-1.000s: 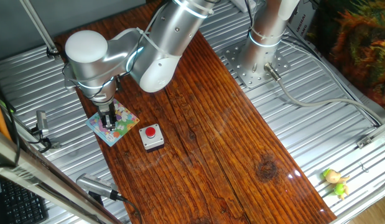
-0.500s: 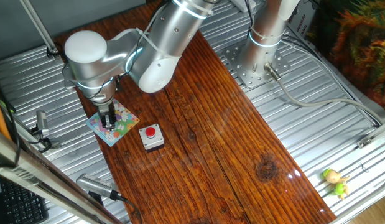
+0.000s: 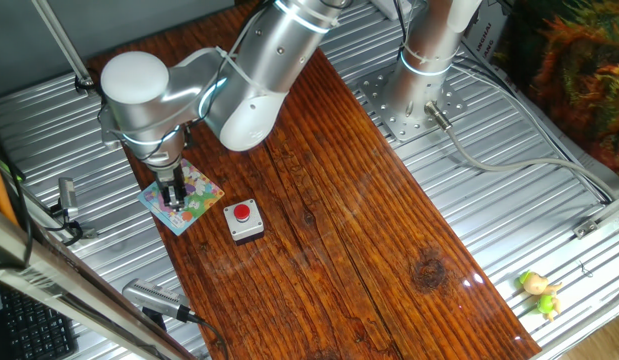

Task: Assemble one piece of a puzzle

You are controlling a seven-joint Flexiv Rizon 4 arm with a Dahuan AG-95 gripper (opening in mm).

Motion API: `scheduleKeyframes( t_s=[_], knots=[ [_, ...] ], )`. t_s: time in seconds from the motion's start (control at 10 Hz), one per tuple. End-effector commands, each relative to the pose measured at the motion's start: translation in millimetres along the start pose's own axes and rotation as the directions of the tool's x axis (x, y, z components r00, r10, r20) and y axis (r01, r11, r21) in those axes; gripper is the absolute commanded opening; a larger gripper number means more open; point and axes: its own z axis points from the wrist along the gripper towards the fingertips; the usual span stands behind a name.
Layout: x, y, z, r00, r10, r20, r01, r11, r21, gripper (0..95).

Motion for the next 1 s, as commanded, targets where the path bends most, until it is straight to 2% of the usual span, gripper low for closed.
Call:
scheduleKeyframes(
  t_s=[0.1, 1.0],
  knots=[
    [-0.1, 0.0, 1.6, 1.000, 0.000, -0.002, 0.000, 1.000, 0.000, 0.0],
    [-1.1, -0.2, 6.6, 1.000, -0.007, -0.006, 0.007, 1.000, 0.001, 0.0]
  ],
)
